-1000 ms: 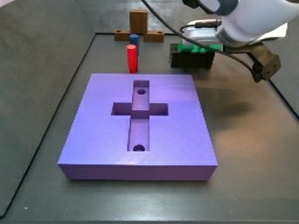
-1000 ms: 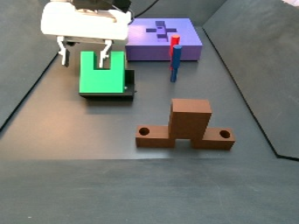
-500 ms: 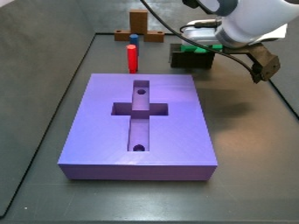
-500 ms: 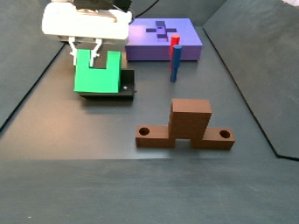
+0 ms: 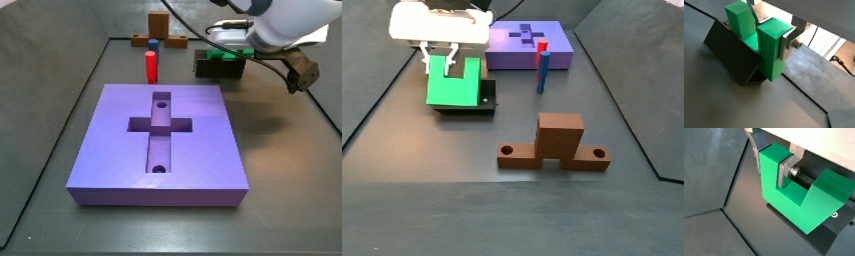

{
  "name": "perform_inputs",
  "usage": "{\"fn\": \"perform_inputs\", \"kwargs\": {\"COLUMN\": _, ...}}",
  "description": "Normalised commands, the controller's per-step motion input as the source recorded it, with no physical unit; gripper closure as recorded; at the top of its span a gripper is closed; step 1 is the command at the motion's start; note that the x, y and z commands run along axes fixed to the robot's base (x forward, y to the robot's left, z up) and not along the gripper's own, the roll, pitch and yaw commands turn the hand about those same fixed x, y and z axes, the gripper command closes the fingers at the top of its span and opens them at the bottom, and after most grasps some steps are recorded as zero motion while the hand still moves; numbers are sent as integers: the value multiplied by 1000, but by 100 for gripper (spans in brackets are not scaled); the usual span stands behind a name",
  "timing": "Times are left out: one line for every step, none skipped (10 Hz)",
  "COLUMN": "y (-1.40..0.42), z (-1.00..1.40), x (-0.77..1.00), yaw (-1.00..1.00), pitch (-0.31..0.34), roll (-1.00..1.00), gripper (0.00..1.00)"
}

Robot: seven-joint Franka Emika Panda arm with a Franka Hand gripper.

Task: Pick up the green object. Move up. Place the green object on the fixture. Regrasp the green object. Move to above the board. Insert the green object.
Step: Regrasp the green object, then move to above the board.

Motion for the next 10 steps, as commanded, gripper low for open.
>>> {"fn": "perform_inputs", "kwargs": {"y": 0, "z": 0, "x": 0, "yaw": 0, "pitch": 0, "roll": 0, "gripper": 100}}
{"fn": "perform_inputs", "kwargs": {"y": 0, "z": 0, "x": 0, "yaw": 0, "pitch": 0, "roll": 0, "gripper": 100}}
{"fn": "perform_inputs", "kwargs": {"y": 0, "z": 0, "x": 0, "yaw": 0, "pitch": 0, "roll": 0, "gripper": 100}}
{"fn": "perform_inputs", "kwargs": {"y": 0, "z": 0, "x": 0, "yaw": 0, "pitch": 0, "roll": 0, "gripper": 100}}
{"fn": "perform_inputs", "kwargs": {"y": 0, "z": 0, "x": 0, "yaw": 0, "pitch": 0, "roll": 0, "gripper": 100}}
{"fn": "perform_inputs", "kwargs": {"y": 0, "z": 0, "x": 0, "yaw": 0, "pitch": 0, "roll": 0, "gripper": 100}}
{"fn": "perform_inputs", "kwargs": {"y": 0, "z": 0, "x": 0, "yaw": 0, "pitch": 0, "roll": 0, "gripper": 100}}
{"fn": "perform_inputs", "kwargs": {"y": 0, "z": 0, "x": 0, "yaw": 0, "pitch": 0, "roll": 0, "gripper": 100}}
{"fn": "perform_inputs", "kwargs": {"y": 0, "z": 0, "x": 0, "yaw": 0, "pitch": 0, "roll": 0, "gripper": 100}}
{"fn": "perform_inputs", "kwargs": {"y": 0, "z": 1400, "x": 0, "yaw": 0, "pitch": 0, "roll": 0, "gripper": 100}}
